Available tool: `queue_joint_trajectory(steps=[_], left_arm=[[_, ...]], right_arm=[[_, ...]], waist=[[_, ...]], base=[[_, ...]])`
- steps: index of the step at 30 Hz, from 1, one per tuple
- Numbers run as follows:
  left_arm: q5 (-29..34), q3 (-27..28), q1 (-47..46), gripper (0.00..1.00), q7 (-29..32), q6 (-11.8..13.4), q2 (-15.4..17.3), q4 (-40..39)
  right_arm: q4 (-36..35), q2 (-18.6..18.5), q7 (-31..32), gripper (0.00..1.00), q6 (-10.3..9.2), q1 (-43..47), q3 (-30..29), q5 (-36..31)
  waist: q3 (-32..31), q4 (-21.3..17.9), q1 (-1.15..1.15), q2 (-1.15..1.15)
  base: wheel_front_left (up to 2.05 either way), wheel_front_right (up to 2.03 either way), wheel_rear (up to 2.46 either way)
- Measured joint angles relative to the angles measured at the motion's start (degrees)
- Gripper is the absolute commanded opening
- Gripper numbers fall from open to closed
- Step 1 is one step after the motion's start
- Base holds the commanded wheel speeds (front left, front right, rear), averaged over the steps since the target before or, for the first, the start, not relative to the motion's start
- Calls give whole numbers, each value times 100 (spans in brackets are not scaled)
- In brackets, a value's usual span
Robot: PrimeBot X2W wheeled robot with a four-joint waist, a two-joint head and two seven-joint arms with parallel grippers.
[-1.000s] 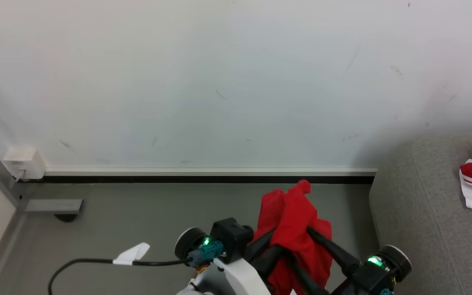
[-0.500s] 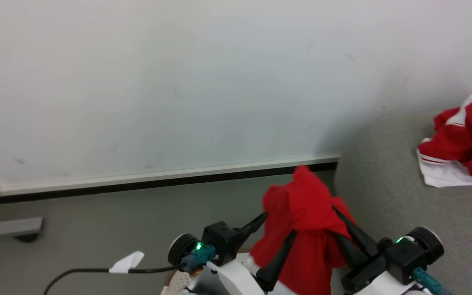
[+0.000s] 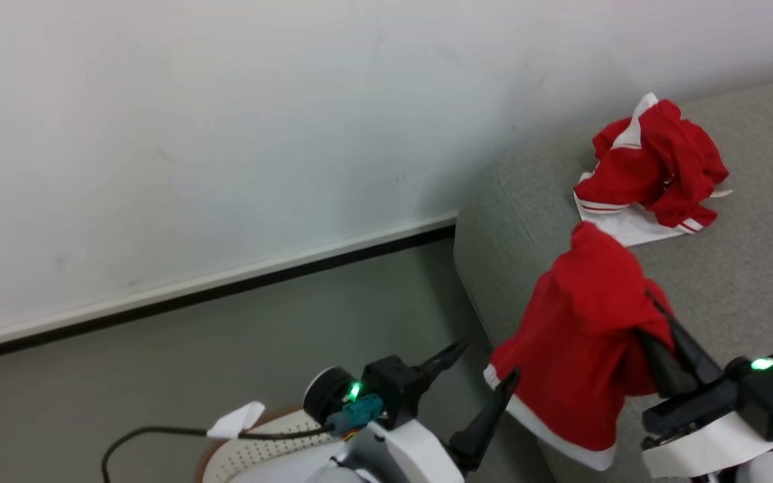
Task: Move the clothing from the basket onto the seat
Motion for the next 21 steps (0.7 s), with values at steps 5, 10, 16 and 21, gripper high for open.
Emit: queue_joint_trajectory(steps=[5, 10, 16, 21], left_arm=[[211, -125, -454, 100, 5, -26, -53, 64], [344, -265, -945, 100, 46, -111, -103, 160], [560, -430, -1608, 100, 152, -214, -141, 287], [606, -554, -1952, 100, 144, -237, -175, 339]], right_arm=[[-146, -261, 0, 0, 0, -211, -459, 8], [-212, -556, 0, 0, 0, -905, -1237, 151], [223, -1213, 27, 0, -1, -2050, -2343, 455], [1116, -1684, 242, 0, -1, -3038, -2965, 957]], waist=[[426, -88, 0, 0], [1007, -43, 0, 0], [1800, 148, 1, 0], [2400, 414, 1, 0]], base=[[0, 0, 0], [0, 0, 0], [0, 0, 0], [0, 0, 0]])
